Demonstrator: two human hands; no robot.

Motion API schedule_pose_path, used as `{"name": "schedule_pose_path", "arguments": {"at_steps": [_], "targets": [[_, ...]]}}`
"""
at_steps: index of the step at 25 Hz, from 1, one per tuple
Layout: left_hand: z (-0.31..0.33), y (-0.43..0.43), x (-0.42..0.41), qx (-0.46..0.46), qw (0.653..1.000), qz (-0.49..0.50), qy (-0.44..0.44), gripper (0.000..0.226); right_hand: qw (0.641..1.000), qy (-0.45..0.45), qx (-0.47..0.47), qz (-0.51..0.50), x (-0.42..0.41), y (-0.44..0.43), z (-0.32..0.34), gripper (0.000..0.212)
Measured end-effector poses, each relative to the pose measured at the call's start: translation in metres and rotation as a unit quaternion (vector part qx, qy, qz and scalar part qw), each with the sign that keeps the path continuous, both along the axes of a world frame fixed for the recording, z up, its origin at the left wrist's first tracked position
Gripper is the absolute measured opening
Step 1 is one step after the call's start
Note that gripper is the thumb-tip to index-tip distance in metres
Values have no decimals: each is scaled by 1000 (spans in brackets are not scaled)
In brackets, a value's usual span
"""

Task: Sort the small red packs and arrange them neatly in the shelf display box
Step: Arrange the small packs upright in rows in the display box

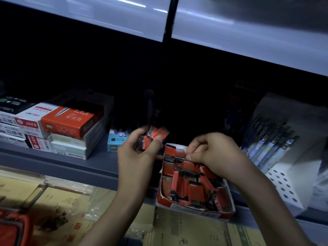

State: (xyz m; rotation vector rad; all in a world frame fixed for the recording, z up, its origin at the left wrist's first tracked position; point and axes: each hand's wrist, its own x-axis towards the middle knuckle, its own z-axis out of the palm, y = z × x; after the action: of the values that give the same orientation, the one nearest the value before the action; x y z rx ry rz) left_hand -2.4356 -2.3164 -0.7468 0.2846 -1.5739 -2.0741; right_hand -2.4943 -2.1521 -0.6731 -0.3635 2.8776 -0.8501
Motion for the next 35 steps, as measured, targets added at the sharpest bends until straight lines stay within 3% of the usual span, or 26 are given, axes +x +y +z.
{"name": "schedule_pose_path", "arguments": {"at_steps": [13,17,21,24,28,31,33,35], "targets": [[0,1,-1,7,1000,4,11,23,995,-78,-2,61,13,1,13,19],[1,1,-1,5,1000,4,10,24,995,-54,49,63,18,-1,16,24],[0,0,0,-6,1000,4,5,25,989,-7,133,69,23,-7,11,49],[1,1,1,-2,1000,1,1,25,988,12,136,69,21,-13,9,49],[3,1,1,-3,1000,-4,0,29,993,-1,108,56,14,-8,5,46],[5,0,2,13,1000,-26,11,32,996,56,58,22,11,-4,3,34],[7,-1,4,12,998,-50,22,33,996,68,-49,3,14,-7,6,23],[8,-1,5,-11,997,-72,32,36,984,17,-179,14,17,-11,10,16]]}}
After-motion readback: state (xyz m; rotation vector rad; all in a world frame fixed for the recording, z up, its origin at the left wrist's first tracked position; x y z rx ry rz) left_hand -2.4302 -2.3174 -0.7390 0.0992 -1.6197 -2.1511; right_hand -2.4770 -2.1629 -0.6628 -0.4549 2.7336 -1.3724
